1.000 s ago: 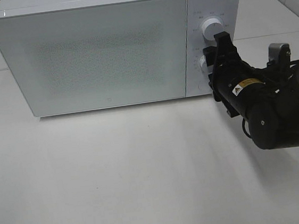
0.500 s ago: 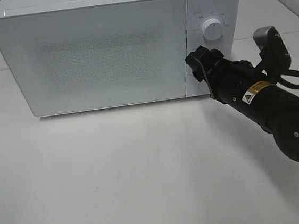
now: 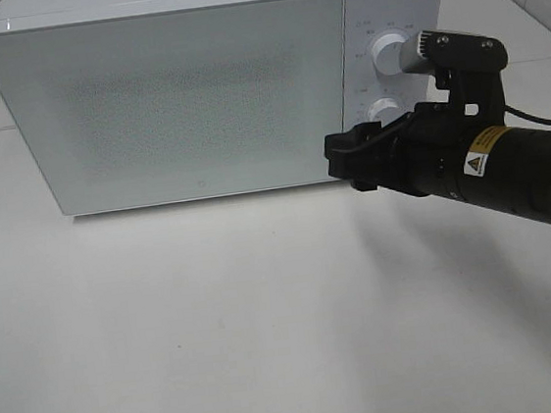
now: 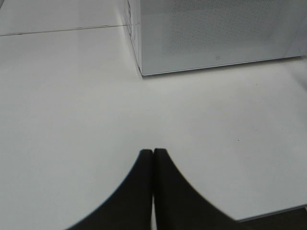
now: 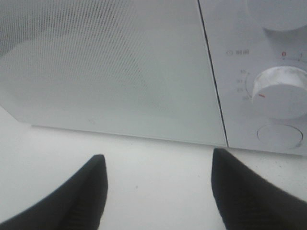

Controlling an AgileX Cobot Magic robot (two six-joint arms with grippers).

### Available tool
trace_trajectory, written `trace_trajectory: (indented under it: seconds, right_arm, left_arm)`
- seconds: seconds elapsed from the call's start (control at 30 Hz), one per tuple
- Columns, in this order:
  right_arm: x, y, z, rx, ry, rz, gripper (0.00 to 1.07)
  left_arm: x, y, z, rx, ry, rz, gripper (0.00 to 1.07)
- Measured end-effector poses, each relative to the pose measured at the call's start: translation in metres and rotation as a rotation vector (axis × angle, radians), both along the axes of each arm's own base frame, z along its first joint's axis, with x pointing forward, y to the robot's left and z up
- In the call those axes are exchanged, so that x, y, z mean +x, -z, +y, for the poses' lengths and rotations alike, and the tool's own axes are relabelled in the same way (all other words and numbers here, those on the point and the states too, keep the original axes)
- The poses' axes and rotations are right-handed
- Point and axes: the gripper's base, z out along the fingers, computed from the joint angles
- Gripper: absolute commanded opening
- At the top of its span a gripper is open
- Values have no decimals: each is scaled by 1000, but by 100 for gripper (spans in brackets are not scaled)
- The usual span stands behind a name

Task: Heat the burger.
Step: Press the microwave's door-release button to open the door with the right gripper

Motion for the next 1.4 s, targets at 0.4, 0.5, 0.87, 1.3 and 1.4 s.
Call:
trace_trajectory:
  seconds: [0.4, 0.5, 0.87, 1.3, 1.4]
  right_arm:
    - [13, -8, 4, -269, -33, 272, 60]
    - [16, -13, 5, -338, -42, 357, 60]
    - [39, -32, -30, -399, 78, 551, 60]
    - [32, -59, -99, -333, 304, 765, 60]
    - [20, -79, -101, -324, 308, 740, 60]
  left_arm:
    - [0, 0, 0, 0, 0, 0, 0]
    - [0, 0, 0, 0, 0, 0, 0]
    - [0, 0, 0, 0, 0, 0, 0]
    - [0, 0, 0, 0, 0, 0, 0]
    - [0, 0, 0, 0, 0, 0, 0]
